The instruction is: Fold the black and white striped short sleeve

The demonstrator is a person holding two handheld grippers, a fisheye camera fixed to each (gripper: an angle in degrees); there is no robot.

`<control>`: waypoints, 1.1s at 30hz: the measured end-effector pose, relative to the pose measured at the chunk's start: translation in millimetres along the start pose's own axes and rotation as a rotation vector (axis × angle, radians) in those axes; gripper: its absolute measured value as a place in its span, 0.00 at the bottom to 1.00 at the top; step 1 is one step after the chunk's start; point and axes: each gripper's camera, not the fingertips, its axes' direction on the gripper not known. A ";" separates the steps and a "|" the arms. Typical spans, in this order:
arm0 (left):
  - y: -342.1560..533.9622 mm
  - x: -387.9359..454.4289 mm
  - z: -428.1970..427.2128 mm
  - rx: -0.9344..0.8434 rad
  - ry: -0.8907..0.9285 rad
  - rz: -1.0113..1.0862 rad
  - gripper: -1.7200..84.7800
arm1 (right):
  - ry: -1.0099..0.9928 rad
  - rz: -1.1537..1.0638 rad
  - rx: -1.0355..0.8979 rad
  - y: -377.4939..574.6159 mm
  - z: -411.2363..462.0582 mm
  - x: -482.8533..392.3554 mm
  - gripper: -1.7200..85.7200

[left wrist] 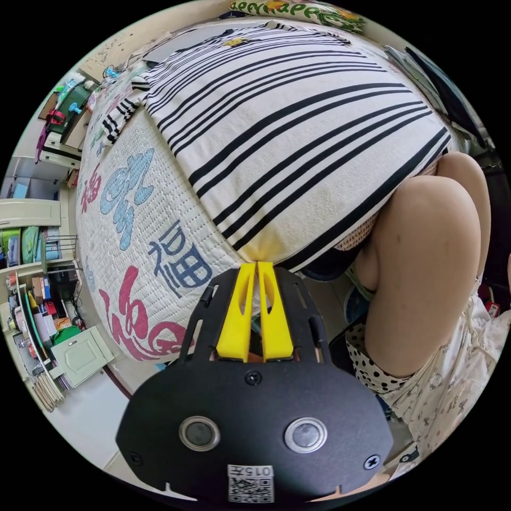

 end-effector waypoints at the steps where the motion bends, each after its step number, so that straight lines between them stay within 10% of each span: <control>1: 2.1 0.4 1.6 0.006 -0.004 0.000 0.01 | -0.024 0.015 0.004 -1.6 -8.1 -15.9 0.01; 33: 57.8 -13.7 46.7 0.117 0.031 -0.022 0.01 | -0.154 -0.178 0.128 9.6 -173.8 -205.1 0.01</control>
